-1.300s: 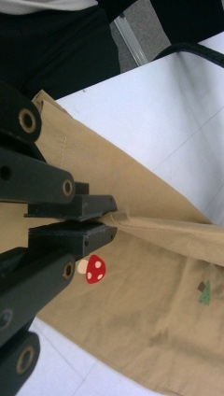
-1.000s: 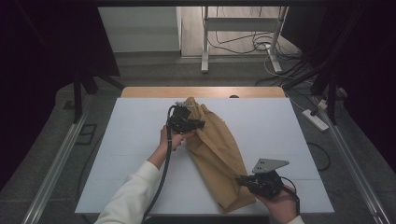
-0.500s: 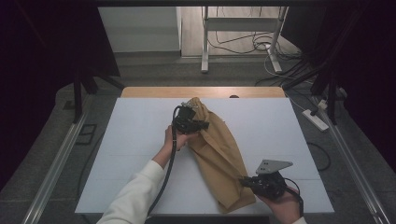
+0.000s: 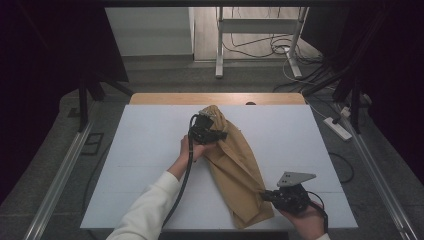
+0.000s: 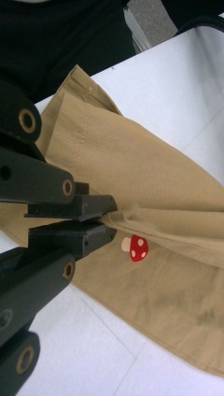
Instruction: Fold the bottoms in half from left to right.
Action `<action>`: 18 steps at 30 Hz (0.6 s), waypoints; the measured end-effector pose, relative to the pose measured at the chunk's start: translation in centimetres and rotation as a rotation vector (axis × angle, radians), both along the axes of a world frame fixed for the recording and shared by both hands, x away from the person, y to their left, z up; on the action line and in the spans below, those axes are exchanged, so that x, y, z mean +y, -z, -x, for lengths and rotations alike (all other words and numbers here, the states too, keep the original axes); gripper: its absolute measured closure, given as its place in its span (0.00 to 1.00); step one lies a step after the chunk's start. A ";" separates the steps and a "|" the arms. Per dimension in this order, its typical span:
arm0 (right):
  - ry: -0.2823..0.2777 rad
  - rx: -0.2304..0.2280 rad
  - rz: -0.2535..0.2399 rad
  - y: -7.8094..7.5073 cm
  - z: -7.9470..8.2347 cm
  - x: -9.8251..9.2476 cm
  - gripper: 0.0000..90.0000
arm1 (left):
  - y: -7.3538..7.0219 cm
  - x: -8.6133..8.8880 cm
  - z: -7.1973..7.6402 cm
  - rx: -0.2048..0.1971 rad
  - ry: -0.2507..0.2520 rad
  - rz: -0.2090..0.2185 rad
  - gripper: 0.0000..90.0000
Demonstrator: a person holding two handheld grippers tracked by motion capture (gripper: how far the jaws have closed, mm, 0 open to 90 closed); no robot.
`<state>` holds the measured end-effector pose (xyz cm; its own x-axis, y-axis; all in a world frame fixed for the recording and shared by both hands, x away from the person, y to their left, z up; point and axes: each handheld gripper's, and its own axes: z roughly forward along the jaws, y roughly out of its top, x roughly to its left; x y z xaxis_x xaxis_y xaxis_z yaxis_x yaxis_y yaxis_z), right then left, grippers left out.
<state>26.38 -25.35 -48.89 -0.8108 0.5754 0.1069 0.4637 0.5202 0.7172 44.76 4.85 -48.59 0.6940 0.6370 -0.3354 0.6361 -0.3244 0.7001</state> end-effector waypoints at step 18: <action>-0.004 0.011 0.009 0.3 0.4 -0.5 0.95 | 0.7 -1.0 -0.2 0.015 0.005 -0.006 0.90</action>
<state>26.01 -25.81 -49.17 -0.8116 0.5735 0.1111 0.4699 0.5279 0.7075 45.01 3.81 -49.29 0.6920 0.6358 -0.3418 0.6447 -0.3313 0.6889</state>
